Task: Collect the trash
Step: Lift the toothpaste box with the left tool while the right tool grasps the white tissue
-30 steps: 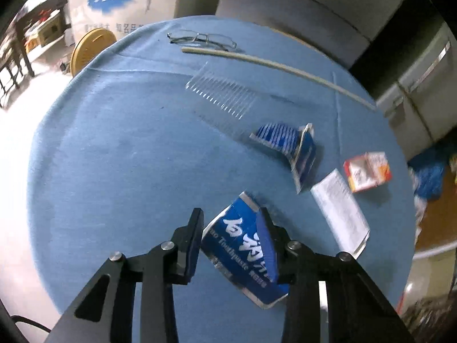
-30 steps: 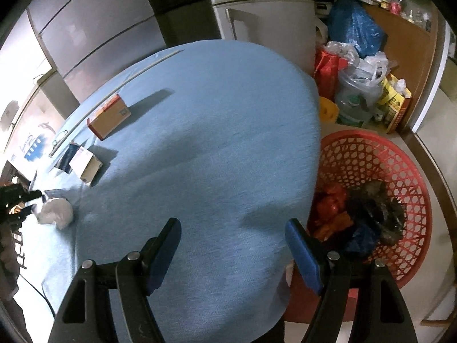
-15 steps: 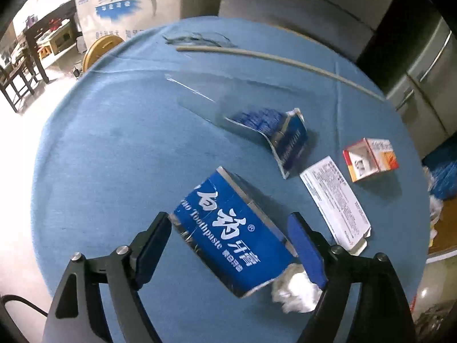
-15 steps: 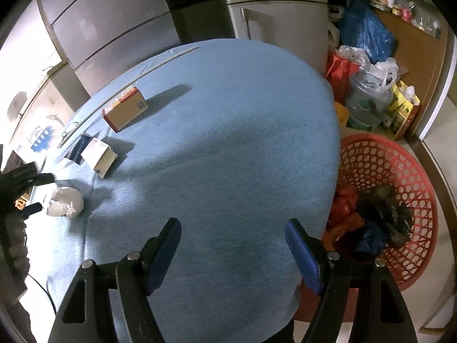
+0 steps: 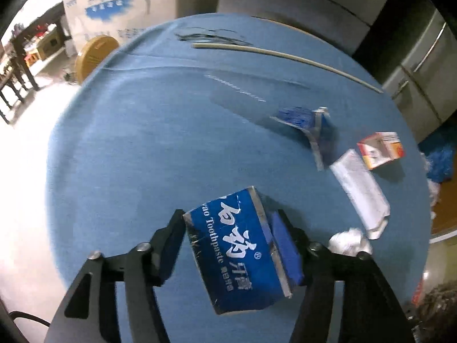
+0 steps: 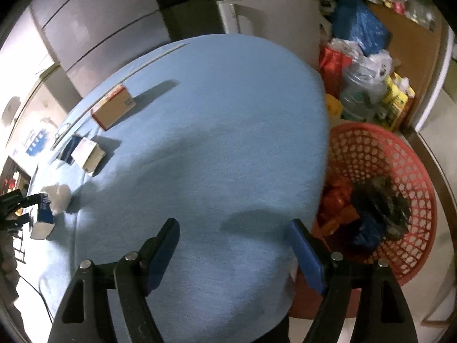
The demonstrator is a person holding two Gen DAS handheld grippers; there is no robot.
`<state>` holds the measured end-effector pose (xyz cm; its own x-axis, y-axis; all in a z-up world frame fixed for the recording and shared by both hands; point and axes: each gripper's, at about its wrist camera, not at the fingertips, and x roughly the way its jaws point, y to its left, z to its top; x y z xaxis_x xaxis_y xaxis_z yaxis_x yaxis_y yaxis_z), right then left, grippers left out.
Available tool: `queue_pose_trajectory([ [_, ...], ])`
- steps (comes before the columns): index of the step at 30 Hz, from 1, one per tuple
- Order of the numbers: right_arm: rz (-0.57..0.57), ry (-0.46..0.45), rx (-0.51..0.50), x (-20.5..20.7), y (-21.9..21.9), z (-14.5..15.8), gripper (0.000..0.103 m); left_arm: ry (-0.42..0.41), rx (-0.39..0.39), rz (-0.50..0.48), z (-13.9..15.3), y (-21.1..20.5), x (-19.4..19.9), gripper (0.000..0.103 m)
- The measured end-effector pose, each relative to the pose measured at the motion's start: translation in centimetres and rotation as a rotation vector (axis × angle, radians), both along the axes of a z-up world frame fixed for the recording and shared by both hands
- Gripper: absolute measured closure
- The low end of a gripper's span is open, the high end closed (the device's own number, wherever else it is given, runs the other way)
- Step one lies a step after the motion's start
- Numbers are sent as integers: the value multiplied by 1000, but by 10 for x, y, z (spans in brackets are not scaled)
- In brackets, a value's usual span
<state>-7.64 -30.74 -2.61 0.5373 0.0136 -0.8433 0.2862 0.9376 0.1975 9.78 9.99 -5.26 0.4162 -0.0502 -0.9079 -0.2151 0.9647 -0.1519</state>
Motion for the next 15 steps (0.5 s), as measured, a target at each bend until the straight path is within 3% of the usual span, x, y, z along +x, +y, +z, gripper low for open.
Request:
queue_pose_trajectory([
  [6,24,-2,-3,3,11,0,21,-18,97,-18,7,-8,-9,18],
  [11,26,-22,-25,1,12,10,21,-9,179,-84,-13,-44,-10,18],
  [13,30,-33,-37,3,13,15,22,-16,139,-87,-23,-48,-13,36],
  [15,36,-42,-45,6,15,21,21,-35,137,-89,-22,-50,-15,37],
])
